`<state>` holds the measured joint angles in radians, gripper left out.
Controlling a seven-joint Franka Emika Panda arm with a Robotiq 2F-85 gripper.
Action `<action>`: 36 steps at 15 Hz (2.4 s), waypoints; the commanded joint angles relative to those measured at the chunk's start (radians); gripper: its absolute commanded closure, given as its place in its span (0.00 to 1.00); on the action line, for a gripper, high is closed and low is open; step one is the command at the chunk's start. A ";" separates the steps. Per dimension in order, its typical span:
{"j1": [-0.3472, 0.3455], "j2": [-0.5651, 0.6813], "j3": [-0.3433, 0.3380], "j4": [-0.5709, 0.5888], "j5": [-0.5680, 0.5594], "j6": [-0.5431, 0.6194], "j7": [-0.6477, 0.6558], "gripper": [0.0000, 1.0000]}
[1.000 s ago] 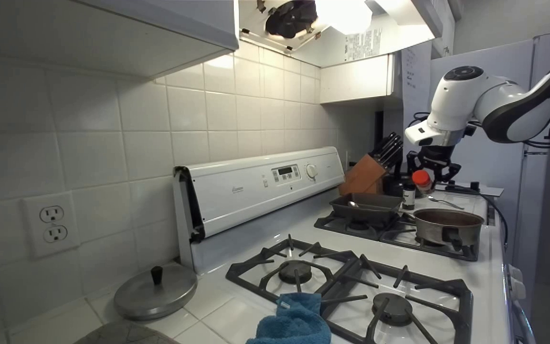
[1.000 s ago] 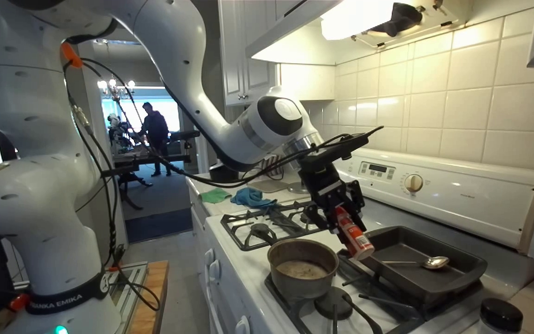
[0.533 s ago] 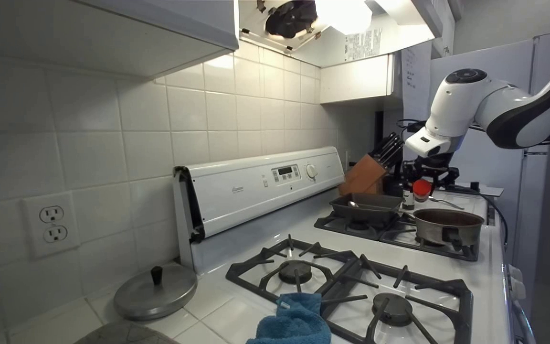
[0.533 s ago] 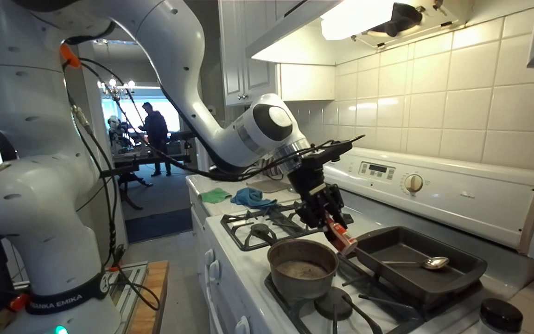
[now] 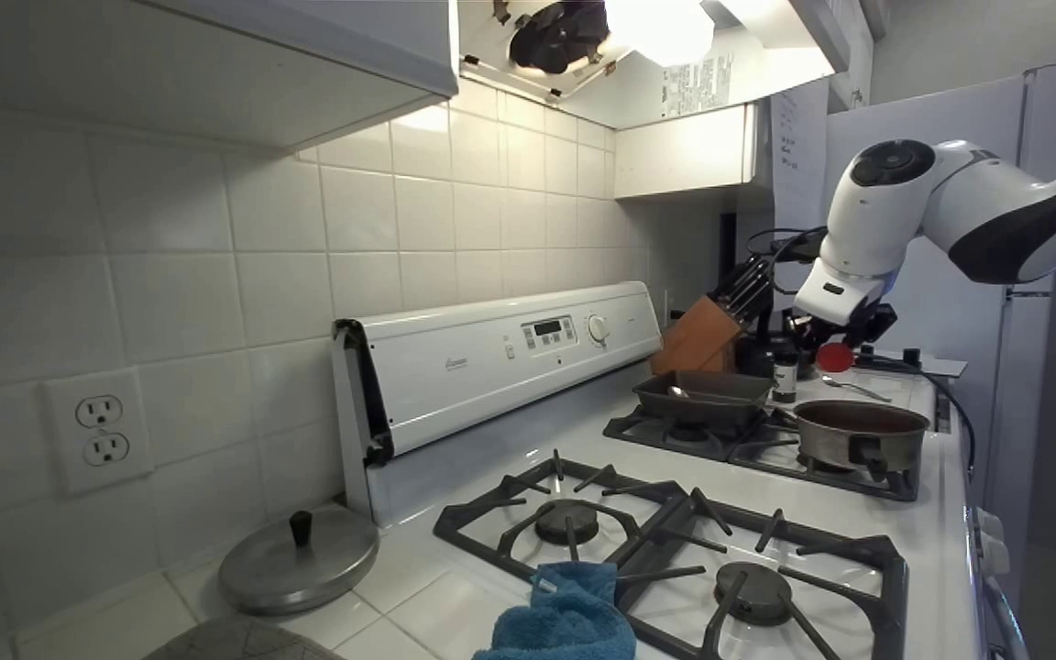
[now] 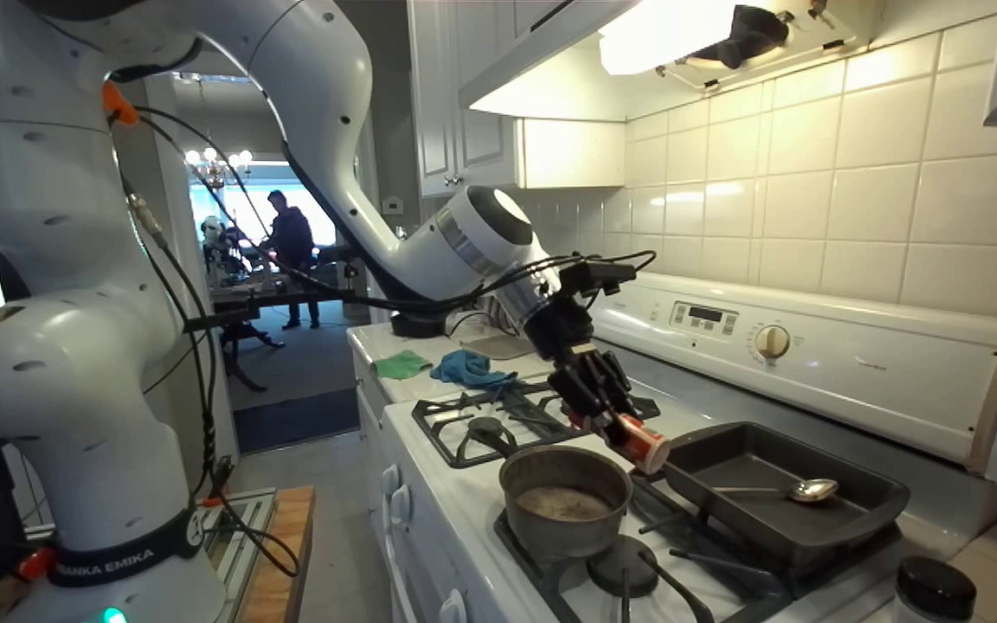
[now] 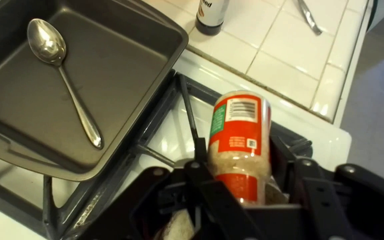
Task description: Pour some of the contents of the orange bottle into the pot
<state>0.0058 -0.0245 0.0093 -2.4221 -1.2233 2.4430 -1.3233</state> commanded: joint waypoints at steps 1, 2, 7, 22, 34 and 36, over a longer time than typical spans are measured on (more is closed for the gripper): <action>0.022 -0.043 0.024 -0.021 -0.142 -0.125 0.018 0.77; 0.029 -0.039 0.031 -0.020 -0.185 -0.170 0.032 0.77; 0.049 -0.030 0.052 -0.040 -0.290 -0.278 0.050 0.77; 0.071 0.028 0.071 -0.033 -0.275 -0.308 0.017 0.77; 0.127 0.080 0.130 -0.035 -0.356 -0.488 0.147 0.77; 0.117 0.074 0.122 -0.033 -0.329 -0.455 0.183 0.77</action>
<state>0.1286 0.0512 0.1357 -2.4574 -1.5425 1.9680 -1.2001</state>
